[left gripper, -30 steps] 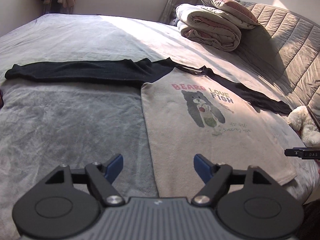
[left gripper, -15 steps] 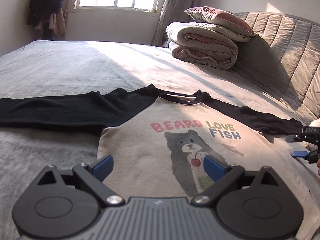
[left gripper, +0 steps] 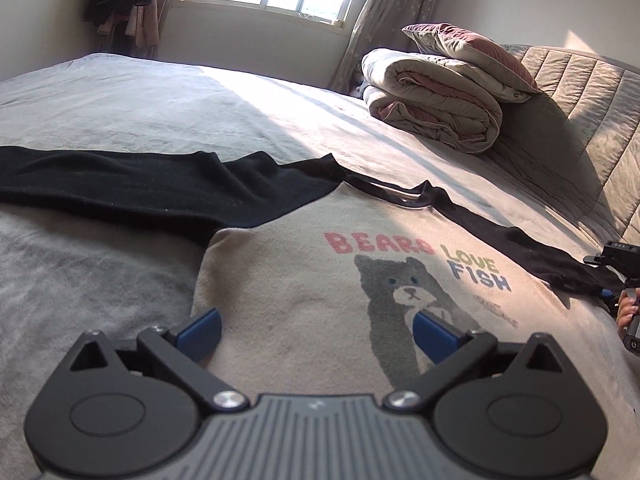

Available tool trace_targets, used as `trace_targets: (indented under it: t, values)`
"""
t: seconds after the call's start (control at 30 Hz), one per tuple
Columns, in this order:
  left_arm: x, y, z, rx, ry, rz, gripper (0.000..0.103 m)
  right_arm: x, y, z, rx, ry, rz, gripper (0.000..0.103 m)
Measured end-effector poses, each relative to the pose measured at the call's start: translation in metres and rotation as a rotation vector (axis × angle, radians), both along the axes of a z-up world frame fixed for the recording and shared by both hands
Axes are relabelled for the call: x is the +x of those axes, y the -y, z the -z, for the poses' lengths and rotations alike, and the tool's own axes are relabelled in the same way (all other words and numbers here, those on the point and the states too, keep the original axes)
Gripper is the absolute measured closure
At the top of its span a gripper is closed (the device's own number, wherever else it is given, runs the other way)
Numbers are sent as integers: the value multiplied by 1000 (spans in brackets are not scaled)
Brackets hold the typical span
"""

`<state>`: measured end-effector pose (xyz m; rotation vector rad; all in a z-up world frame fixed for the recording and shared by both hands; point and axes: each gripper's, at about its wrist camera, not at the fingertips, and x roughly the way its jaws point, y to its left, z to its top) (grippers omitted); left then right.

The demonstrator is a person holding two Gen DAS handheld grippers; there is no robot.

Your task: Fold clothes

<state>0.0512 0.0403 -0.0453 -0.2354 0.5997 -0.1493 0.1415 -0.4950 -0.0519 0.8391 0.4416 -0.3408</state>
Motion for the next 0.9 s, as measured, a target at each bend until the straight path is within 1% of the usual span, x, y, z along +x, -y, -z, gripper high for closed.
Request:
trace_targets:
  t: [0.03, 0.13, 0.23, 0.27, 0.3, 0.37, 0.47, 0.63, 0.73, 0.8, 0.83, 0.9]
  values:
    - [0, 1, 0, 6, -1, 1, 1, 3, 4, 2, 4, 8, 13, 46]
    - [0, 1, 0, 5, -2, 3, 1, 7, 16, 6, 43, 39, 70, 53]
    - [1, 0, 1, -1, -6, 0, 1, 10, 27, 11, 66, 25, 142, 76]
    - [2, 2, 0, 10, -9, 0, 1, 11, 29, 12, 68, 11, 161, 93]
    - [2, 4, -1, 22, -12, -1, 1, 12, 30, 11, 64, -2, 168, 98]
    - [3, 6, -2, 39, -16, -3, 1, 12, 26, 4, 28, -17, 167, 97]
    - [4, 5, -4, 33, -26, -5, 1, 14, 9, -16, -98, -41, 143, 96]
    - [6, -2, -7, -20, -50, -21, 3, 10, -14, -54, -181, 7, 114, 96]
    - [8, -5, -11, -31, -77, -26, 7, 11, -32, -80, -260, 21, 76, 96]
    - [10, -7, -13, -29, -98, -30, 12, 15, -47, -97, -349, 10, 41, 96]
    - [11, -8, -14, -31, -109, -30, 13, 17, -55, -105, -392, 6, 23, 96]
    - [12, -12, -17, -41, -135, -28, 15, 17, -71, -118, -446, 5, -10, 96]
